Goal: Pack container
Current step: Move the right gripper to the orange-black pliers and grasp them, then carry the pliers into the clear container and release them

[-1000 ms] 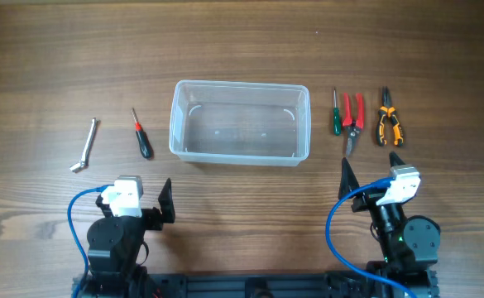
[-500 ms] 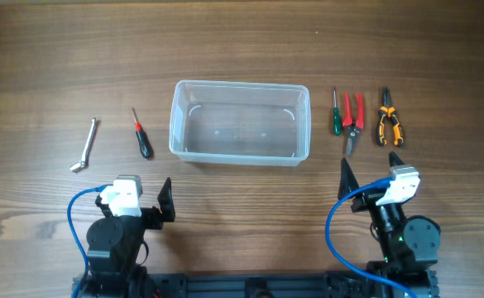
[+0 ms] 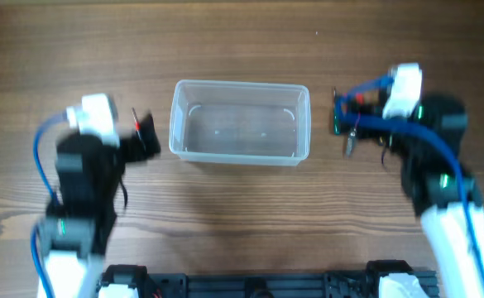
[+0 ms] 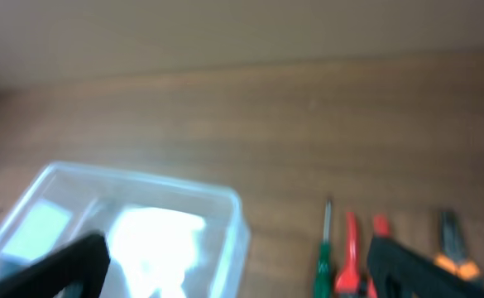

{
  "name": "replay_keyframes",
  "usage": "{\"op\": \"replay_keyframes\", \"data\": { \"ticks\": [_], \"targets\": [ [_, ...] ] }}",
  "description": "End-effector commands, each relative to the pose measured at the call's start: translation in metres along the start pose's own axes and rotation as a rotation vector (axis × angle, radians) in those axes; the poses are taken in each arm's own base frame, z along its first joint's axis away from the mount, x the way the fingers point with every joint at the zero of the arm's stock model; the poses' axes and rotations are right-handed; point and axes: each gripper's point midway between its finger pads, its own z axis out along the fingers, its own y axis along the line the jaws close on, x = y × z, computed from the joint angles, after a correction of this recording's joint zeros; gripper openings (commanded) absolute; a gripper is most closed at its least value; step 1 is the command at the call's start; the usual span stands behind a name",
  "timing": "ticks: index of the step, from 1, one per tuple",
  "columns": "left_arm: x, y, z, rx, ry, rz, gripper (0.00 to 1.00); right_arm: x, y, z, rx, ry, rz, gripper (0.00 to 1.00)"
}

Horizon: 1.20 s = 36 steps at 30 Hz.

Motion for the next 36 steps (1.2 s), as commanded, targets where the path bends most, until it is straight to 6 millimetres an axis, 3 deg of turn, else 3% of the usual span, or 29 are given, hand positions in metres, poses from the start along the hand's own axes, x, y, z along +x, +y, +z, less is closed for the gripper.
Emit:
{"op": "replay_keyframes", "data": {
  "ticks": [1,3,4,7,12,14,16,18,21,26,29,36],
  "targets": [
    [-0.047,0.010,0.036,-0.074,0.023,0.023,1.00,-0.050,0.021,0.017,-0.127,0.008,0.039,1.00],
    [-0.053,0.024,0.058,-0.113,0.052,0.005,1.00,-0.056,0.016,0.025,-0.126,-0.007,0.001,1.00],
    [-0.051,0.031,0.065,-0.130,0.067,-0.004,1.00,-0.054,0.000,0.027,-0.075,0.003,0.038,1.00],
    [-0.042,0.052,0.077,-0.172,0.108,-0.029,1.00,-0.036,-0.083,0.016,0.156,0.093,0.169,1.00],
    [-0.047,0.058,0.077,-0.182,0.086,-0.038,1.00,-0.024,-0.168,-0.014,0.509,0.372,0.055,1.00],
    [-0.047,0.058,0.077,-0.182,0.086,-0.038,1.00,-0.019,-0.180,0.004,0.474,0.489,-0.042,1.00],
    [-0.048,0.057,0.078,-0.182,0.080,-0.039,1.00,-0.002,-0.192,0.026,0.454,0.562,-0.038,1.00],
    [-0.048,0.057,0.078,-0.182,0.080,-0.039,1.00,0.037,-0.202,0.040,0.407,0.712,-0.070,1.00],
    [-0.046,0.058,0.077,-0.183,0.088,-0.038,1.00,0.085,-0.224,0.044,0.421,0.897,-0.043,0.99],
    [-0.046,0.058,0.077,-0.183,0.088,-0.038,1.00,0.120,-0.243,0.054,0.402,0.987,-0.007,0.99],
    [-0.046,0.058,0.077,-0.183,0.088,-0.038,1.00,0.141,-0.248,0.058,0.379,1.045,0.020,0.93],
    [-0.046,0.058,0.077,-0.183,0.088,-0.038,1.00,0.163,-0.245,0.073,0.335,1.055,0.078,0.88]
  ]
}}
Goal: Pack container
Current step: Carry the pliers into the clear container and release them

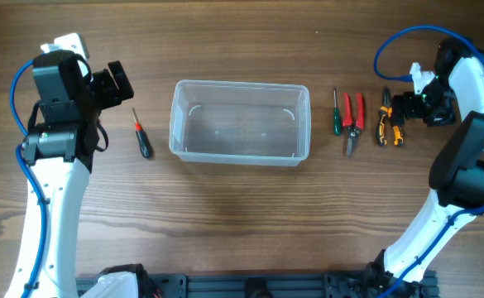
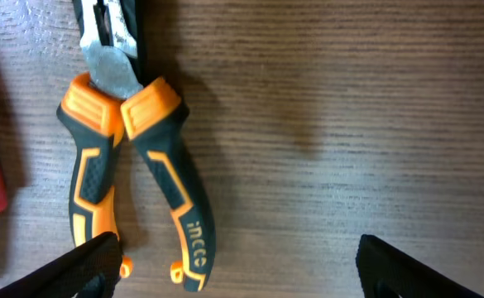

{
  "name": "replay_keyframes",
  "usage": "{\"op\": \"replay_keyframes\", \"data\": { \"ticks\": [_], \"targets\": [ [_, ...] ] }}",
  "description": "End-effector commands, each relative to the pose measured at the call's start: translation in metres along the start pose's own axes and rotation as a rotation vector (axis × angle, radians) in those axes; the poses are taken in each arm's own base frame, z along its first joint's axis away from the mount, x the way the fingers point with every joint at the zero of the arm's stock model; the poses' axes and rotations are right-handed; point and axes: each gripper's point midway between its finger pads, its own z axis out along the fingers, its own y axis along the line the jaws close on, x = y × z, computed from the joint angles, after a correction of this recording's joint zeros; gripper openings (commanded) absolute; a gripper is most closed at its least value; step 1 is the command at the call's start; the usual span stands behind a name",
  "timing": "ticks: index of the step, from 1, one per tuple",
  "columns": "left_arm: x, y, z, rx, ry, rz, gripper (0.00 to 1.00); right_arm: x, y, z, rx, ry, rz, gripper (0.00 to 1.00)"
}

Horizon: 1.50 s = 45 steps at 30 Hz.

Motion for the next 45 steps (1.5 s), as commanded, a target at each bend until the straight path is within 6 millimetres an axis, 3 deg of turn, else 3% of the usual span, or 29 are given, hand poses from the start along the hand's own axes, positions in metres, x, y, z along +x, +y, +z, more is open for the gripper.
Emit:
{"op": "replay_keyframes", "data": {
  "ticks": [1,9,11,14,15,16,20,23,25,26,29,31,33,34,36,38,39,43,45],
  "targets": [
    [-0.009,0.003,-0.003,-0.011,-0.021,0.018,1.00,-0.004,0.007,0.014,-0.036,-0.013,0.007,0.85],
    [-0.009,0.003,-0.003,-0.011,-0.021,0.018,1.00,0.007,0.017,0.040,-0.060,0.002,0.053,0.74],
    [-0.009,0.003,-0.003,-0.011,-0.021,0.018,1.00,0.008,0.018,0.042,-0.064,0.006,0.059,0.55],
    [-0.009,0.003,-0.003,-0.011,-0.021,0.018,1.00,0.012,0.019,0.043,-0.060,0.022,0.077,0.44],
    [-0.009,0.003,-0.003,-0.011,-0.021,0.018,1.00,0.013,0.019,0.043,-0.061,0.026,0.077,0.38],
    [-0.009,0.003,-0.003,-0.011,-0.021,0.018,1.00,0.014,0.019,0.043,-0.062,0.029,0.077,0.25],
    [-0.009,0.003,-0.003,-0.011,-0.021,0.018,1.00,0.015,0.018,0.043,-0.055,0.034,0.079,0.04],
    [-0.009,0.003,-0.003,-0.011,-0.021,0.018,1.00,0.009,0.015,0.043,-0.038,0.014,0.144,0.04],
    [-0.009,0.003,-0.003,-0.011,-0.021,0.018,1.00,0.003,0.013,0.036,-0.035,-0.004,0.188,0.04],
    [-0.009,0.003,-0.003,-0.011,-0.021,0.018,1.00,-0.004,0.012,0.024,-0.042,-0.026,0.202,0.04],
    [-0.009,0.003,-0.003,-0.011,-0.021,0.018,1.00,-0.034,0.027,-0.040,-0.117,-0.153,0.182,0.04],
    [-0.009,0.003,-0.003,-0.011,-0.021,0.018,1.00,-0.050,0.046,-0.088,-0.151,-0.248,0.136,0.04],
    [-0.009,0.003,-0.003,-0.011,-0.021,0.018,1.00,-0.062,0.077,-0.144,-0.142,-0.356,0.047,0.04],
    [-0.009,0.003,-0.003,-0.011,-0.021,0.018,1.00,-0.069,0.100,-0.169,-0.140,-0.414,-0.014,0.04],
    [-0.009,0.003,-0.003,-0.011,-0.021,0.018,1.00,-0.073,0.156,-0.199,-0.133,-0.493,-0.220,0.04],
    [-0.009,0.003,-0.003,-0.011,-0.021,0.018,1.00,-0.068,0.221,-0.208,-0.130,-0.527,-0.478,0.04],
    [-0.009,0.003,-0.003,-0.011,-0.021,0.018,1.00,-0.060,0.264,-0.208,-0.122,-0.540,-0.677,0.04],
    [-0.009,0.003,-0.003,-0.011,-0.021,0.018,1.00,-0.051,0.340,-0.207,-0.029,-0.605,-1.101,0.04],
    [-0.009,0.003,-0.003,-0.011,-0.021,0.018,1.00,-0.043,0.360,-0.203,0.001,-0.615,-1.320,0.04]
  ]
}}
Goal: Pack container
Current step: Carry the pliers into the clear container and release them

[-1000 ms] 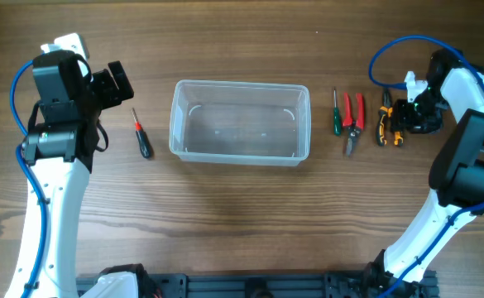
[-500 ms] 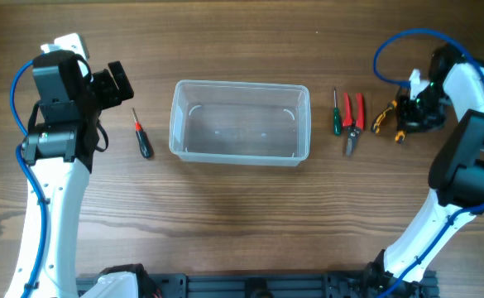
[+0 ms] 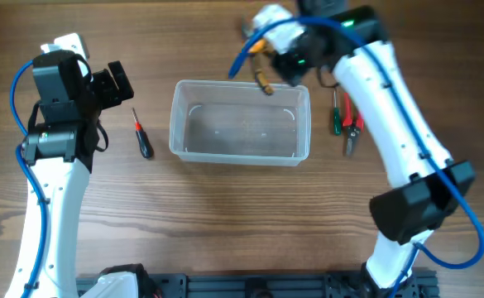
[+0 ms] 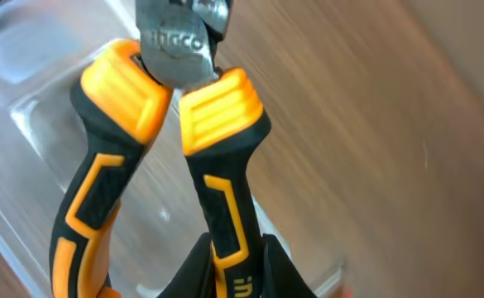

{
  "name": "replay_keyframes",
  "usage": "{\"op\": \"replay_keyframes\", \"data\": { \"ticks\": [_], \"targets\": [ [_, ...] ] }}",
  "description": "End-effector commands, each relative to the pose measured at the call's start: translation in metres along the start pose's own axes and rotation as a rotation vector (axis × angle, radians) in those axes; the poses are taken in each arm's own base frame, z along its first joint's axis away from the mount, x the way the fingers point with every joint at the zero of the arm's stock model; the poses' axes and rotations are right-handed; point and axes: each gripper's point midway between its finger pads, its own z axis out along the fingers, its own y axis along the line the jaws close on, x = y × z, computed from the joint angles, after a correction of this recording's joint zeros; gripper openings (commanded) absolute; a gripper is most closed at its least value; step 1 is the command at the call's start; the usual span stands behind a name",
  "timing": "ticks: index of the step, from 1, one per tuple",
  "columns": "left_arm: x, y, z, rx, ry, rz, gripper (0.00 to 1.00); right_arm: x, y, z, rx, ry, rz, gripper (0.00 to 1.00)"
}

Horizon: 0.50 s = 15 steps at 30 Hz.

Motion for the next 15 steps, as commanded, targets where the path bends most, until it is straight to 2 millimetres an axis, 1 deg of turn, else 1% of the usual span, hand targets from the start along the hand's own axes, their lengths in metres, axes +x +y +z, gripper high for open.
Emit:
{"op": "replay_keyframes", "data": {
  "ticks": [1,3,4,6,8,9,10,13,15],
  "targets": [
    [-0.009,0.003,-0.003,-0.011,-0.022,0.018,1.00,-0.012,0.018,0.010,-0.025,-0.008,-0.427,0.04],
    [-0.009,0.003,-0.003,-0.011,-0.022,0.018,1.00,-0.009,0.035,0.020,-0.118,-0.025,-0.521,0.04],
    [-0.009,0.003,-0.003,-0.011,-0.022,0.018,1.00,-0.003,0.042,0.026,-0.160,-0.013,-0.545,0.04],
    [-0.009,0.003,-0.003,-0.011,-0.022,0.018,1.00,0.013,0.049,0.037,-0.215,0.036,-0.556,0.04],
    [-0.009,0.003,-0.003,-0.011,-0.022,0.018,1.00,0.033,0.058,0.056,-0.279,0.097,-0.538,0.04],
    [-0.009,0.003,-0.003,-0.011,-0.022,0.018,1.00,0.040,0.060,0.060,-0.295,0.120,-0.533,0.04],
    [-0.009,0.003,-0.003,-0.011,-0.022,0.018,1.00,0.049,0.061,0.068,-0.309,0.153,-0.528,0.04],
    [-0.009,0.003,-0.003,-0.011,-0.022,0.018,1.00,0.086,0.060,0.097,-0.358,0.257,-0.525,0.05],
    [-0.009,0.003,-0.003,-0.011,-0.022,0.018,1.00,0.105,0.060,0.113,-0.390,0.285,-0.497,0.04]
  ]
}}
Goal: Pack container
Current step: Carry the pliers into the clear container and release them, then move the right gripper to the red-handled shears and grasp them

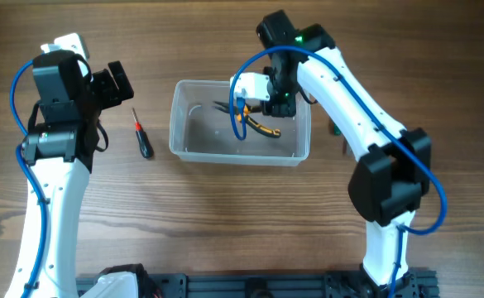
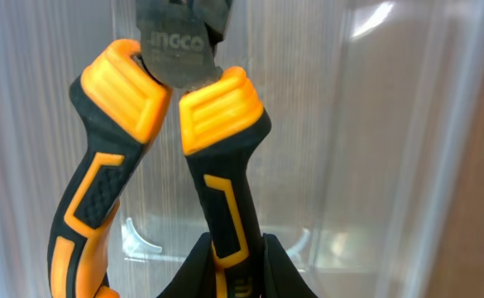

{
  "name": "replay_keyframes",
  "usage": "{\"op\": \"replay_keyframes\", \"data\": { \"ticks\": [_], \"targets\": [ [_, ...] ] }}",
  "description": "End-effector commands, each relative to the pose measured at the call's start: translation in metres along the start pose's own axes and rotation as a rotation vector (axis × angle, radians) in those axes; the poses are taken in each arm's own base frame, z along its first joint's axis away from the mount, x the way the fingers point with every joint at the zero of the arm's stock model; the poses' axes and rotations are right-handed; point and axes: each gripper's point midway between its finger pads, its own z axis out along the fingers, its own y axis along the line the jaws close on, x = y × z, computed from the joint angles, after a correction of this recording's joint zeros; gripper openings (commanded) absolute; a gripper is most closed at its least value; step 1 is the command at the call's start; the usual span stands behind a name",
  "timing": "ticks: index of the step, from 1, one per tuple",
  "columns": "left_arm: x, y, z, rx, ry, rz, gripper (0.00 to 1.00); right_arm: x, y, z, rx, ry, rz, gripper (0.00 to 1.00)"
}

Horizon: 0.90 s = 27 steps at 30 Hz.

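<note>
The clear plastic container (image 1: 188, 149) sits mid-table. My right gripper (image 1: 268, 114) reaches into it from behind, shut on one handle of the orange-and-black pliers (image 1: 254, 124). In the right wrist view the pliers (image 2: 217, 157) hang jaws-up in front of the container's floor (image 2: 374, 165), with the fingers (image 2: 194, 273) clamped on the right handle. My left gripper (image 1: 116, 83) is held open at the far left, above a small red-and-black screwdriver (image 1: 143, 137) lying on the table.
A green screwdriver (image 1: 335, 128) lies right of the container, mostly hidden behind my right arm, as are the other tools there. The table is dark wood. The arm bases stand at the near edge.
My right gripper, still shut on the orange pliers, was over the container's far rim and is now lower, with the pliers inside the container. The left arm has not moved.
At first both arms were low beside the container, the right gripper open near the tools. Then the right gripper stood open over the orange pliers on the table and the left arm was raised. Later it held the pliers above the far rim, now inside the container.
</note>
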Motion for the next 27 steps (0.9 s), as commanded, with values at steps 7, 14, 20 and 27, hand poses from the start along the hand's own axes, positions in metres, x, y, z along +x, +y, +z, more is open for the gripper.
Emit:
{"op": "replay_keyframes", "data": {
  "ticks": [7,14,20,27],
  "targets": [
    [-0.009,0.002,-0.003,-0.010,-0.022,0.018,1.00,0.051,-0.020,0.055,-0.037,0.017,0.090,0.04],
    [-0.009,0.002,-0.003,-0.010,-0.022,0.018,1.00,0.048,-0.031,0.055,0.006,-0.007,0.129,0.36],
    [-0.009,0.002,-0.003,-0.010,-0.022,0.018,1.00,0.043,-0.046,0.041,0.073,-0.023,0.285,0.42],
    [-0.009,0.002,-0.003,-0.010,-0.022,0.018,1.00,0.032,-0.067,-0.086,0.332,-0.205,0.631,0.41]
  ]
}}
